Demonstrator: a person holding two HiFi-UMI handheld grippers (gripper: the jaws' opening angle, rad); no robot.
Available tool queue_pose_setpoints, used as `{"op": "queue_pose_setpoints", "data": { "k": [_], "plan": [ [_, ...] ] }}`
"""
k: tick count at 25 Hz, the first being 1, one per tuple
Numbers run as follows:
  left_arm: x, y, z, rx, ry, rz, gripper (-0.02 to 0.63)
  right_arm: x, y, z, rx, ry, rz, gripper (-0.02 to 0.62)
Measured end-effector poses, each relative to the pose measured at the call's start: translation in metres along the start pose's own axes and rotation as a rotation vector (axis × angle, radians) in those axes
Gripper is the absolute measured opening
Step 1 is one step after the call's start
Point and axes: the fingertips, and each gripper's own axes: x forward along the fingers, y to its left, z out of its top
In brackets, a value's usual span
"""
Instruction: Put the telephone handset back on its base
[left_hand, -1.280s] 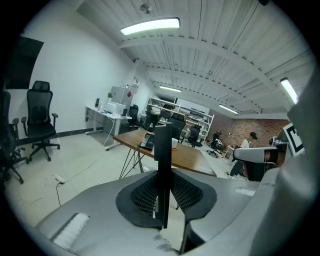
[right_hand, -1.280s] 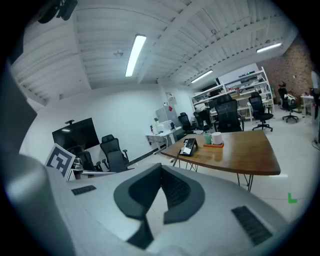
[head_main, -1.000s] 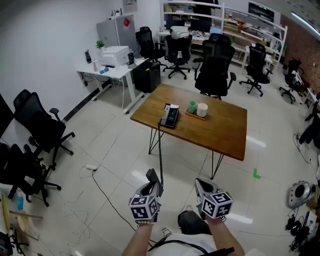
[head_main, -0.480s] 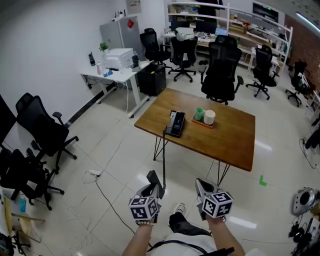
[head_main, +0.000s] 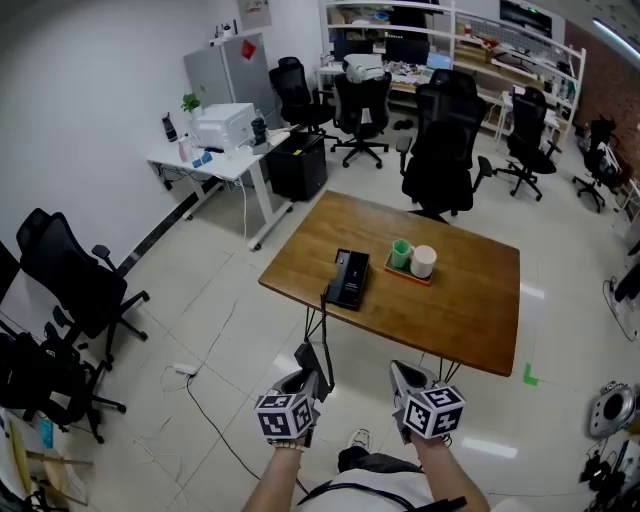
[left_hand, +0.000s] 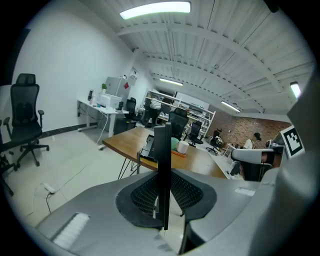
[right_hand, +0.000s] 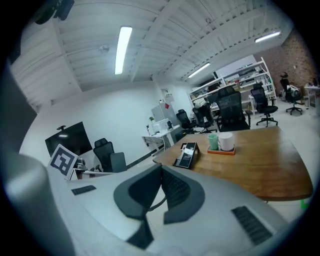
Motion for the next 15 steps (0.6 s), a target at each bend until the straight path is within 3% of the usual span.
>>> {"op": "queue_pose_setpoints", "data": {
  "k": [5, 15],
  "plan": [
    [0.048, 0.005, 0.018, -0.002, 0.078, -0.103, 0.069, 0.026, -0.022, 0.016, 0.008, 0.004, 0.002, 0.011],
    [0.105, 0.015, 0.037, 0.021, 0.173, -0.171, 0.07, 0.063, -0.054, 0.028, 0.067, 0.011, -0.015, 0.011]
  ]
}}
